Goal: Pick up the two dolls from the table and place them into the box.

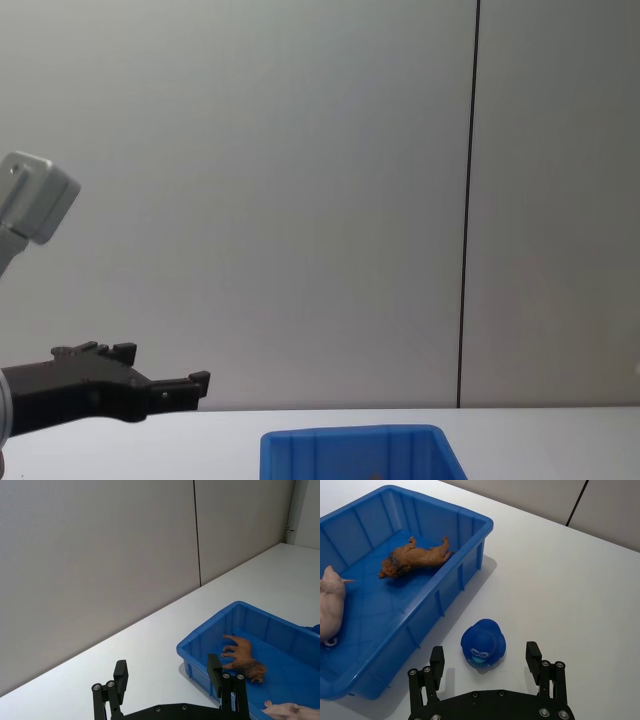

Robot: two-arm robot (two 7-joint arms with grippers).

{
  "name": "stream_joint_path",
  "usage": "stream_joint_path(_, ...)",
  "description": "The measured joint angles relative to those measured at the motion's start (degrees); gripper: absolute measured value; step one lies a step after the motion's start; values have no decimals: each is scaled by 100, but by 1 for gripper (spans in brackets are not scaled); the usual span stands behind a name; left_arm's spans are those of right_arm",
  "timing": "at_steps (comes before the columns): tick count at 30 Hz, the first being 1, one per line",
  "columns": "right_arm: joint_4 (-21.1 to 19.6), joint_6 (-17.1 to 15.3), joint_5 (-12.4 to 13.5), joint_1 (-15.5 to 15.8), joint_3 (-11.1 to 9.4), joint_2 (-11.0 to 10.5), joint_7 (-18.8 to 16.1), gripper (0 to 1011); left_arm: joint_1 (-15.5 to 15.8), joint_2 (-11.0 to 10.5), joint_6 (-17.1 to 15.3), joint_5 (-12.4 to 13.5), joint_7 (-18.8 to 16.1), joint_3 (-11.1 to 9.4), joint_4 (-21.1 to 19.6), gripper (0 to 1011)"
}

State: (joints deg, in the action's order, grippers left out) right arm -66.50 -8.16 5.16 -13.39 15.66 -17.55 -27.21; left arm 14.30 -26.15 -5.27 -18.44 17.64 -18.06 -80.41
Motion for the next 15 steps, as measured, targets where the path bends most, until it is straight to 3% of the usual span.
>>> stream_joint_path(15, 473, 408, -97, -239, 91, 127, -132, 1000, 0, 0, 0, 0, 0, 0, 0, 1001)
